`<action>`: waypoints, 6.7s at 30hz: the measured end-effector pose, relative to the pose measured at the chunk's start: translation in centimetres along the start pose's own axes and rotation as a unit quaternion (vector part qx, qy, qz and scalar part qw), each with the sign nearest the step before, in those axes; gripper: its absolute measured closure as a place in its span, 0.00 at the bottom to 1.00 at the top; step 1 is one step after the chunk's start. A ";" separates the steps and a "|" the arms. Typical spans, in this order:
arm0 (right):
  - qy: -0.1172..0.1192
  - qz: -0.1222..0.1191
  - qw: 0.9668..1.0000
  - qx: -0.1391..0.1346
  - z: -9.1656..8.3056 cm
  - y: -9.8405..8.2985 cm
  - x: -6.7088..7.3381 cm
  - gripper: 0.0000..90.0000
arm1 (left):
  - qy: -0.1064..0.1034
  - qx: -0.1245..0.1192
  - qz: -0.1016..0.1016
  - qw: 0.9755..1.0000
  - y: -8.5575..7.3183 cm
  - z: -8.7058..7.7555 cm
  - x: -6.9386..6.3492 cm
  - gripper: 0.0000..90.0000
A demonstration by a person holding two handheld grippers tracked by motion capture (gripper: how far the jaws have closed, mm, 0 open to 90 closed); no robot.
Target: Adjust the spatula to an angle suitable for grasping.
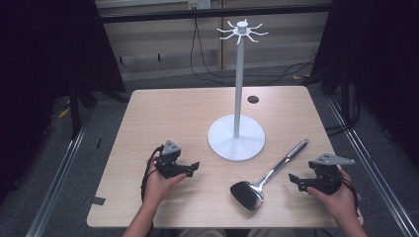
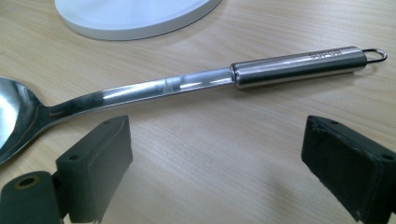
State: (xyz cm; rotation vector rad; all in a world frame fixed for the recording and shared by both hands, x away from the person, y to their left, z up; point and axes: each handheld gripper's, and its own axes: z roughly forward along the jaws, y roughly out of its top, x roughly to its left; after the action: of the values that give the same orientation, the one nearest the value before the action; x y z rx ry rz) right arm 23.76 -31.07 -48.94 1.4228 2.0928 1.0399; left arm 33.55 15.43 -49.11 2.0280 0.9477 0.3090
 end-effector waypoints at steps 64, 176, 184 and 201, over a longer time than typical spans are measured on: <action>-0.010 -0.053 0.997 0.052 4.9 3.2 1.2 1.00 | 0.007 0.009 -0.020 1.000 -2.9 -2.8 0.7 0.07; -0.011 0.048 0.993 0.104 5.5 4.1 2.2 0.52 | -0.003 0.006 -0.002 1.000 -2.1 -2.3 0.2 0.08; -0.008 0.046 0.992 0.119 5.6 4.5 1.9 0.55 | -0.003 0.006 -0.001 1.000 -2.0 -2.2 0.2 0.08; -0.018 0.051 0.982 0.183 5.3 5.5 1.1 0.64 | -0.001 0.005 0.003 1.000 -2.0 -2.3 0.3 0.08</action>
State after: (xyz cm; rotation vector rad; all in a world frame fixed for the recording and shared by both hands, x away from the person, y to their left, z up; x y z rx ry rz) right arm 30.30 -27.10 -48.06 1.7201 2.2892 0.6787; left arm 31.49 17.70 -49.32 2.0405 0.9448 0.3057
